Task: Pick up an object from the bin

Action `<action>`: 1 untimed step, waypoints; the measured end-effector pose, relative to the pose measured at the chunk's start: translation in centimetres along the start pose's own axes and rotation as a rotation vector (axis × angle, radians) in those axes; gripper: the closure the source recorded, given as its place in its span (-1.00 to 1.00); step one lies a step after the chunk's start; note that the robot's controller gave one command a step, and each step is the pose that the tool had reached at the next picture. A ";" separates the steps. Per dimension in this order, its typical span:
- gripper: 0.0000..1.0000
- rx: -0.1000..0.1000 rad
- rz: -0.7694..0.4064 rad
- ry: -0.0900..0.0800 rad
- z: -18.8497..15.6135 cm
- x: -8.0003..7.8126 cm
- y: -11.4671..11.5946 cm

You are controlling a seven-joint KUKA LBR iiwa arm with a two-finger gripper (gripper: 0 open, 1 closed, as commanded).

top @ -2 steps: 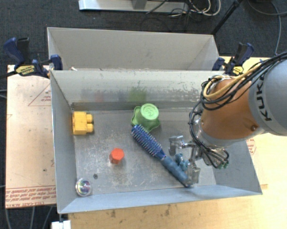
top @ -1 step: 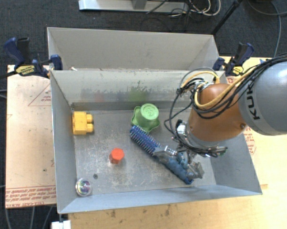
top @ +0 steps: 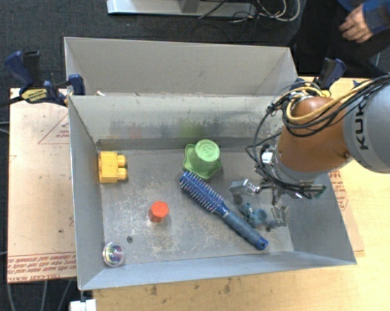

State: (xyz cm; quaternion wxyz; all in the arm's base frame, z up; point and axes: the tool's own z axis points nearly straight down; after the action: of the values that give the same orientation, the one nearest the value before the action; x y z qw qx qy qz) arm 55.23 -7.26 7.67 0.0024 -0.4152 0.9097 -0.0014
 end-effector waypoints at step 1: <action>-1.00 -0.008 -0.132 0.002 0.7 1.6 3.9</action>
Offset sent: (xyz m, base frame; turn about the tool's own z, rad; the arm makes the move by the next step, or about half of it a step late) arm -0.0395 0.0121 -0.0067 -0.1340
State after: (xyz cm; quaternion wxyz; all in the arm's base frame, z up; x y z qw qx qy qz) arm 51.22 -5.93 6.94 -0.0001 -0.4741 0.8804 0.0014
